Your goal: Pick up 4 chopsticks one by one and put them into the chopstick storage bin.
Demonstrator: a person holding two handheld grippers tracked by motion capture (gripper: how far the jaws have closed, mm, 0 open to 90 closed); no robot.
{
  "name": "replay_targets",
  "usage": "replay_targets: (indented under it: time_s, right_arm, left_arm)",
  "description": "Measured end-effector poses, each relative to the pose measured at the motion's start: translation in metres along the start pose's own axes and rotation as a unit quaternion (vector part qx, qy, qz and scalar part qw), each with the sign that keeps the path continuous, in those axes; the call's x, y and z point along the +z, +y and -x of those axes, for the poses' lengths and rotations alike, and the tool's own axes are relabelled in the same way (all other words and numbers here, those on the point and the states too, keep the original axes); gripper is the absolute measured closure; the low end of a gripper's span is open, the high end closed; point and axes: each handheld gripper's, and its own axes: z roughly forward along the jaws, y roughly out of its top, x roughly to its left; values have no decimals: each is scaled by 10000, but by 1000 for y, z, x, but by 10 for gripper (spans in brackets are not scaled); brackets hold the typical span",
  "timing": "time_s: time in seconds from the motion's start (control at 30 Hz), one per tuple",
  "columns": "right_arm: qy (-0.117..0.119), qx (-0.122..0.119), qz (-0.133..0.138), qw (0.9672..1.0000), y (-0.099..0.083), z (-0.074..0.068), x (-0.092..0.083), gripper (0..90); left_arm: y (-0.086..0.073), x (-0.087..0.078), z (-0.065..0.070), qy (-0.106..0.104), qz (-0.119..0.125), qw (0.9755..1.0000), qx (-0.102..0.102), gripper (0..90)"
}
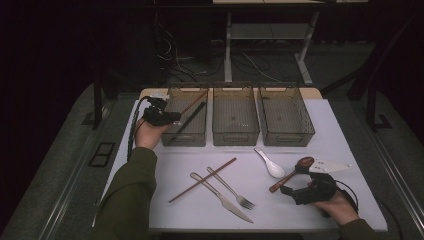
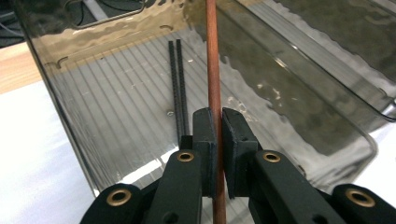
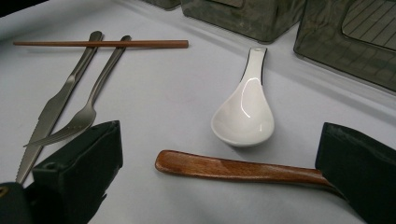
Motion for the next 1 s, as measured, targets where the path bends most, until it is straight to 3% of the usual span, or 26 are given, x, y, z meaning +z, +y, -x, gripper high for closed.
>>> replay_targets:
  time_s: [0.23,0.43,0.77,1.0]
  right_arm:
    - [5,-6,5,10000,0,0,0,5]
    - [11,-7,4,10000,0,0,0,5]
    - [16,-18,-1,10000,0,0,0,5]
    - [25,-24,-7,10000,0,0,0,5]
  left_arm:
    - [-1,8,-7,99,-52,9997,-194,836]
    - [-2,15,-10,188,-165,9993,-263,836]
    - [-1,24,-10,218,-135,9990,-355,831]
    - [0,23,-9,258,-106,9990,-359,762]
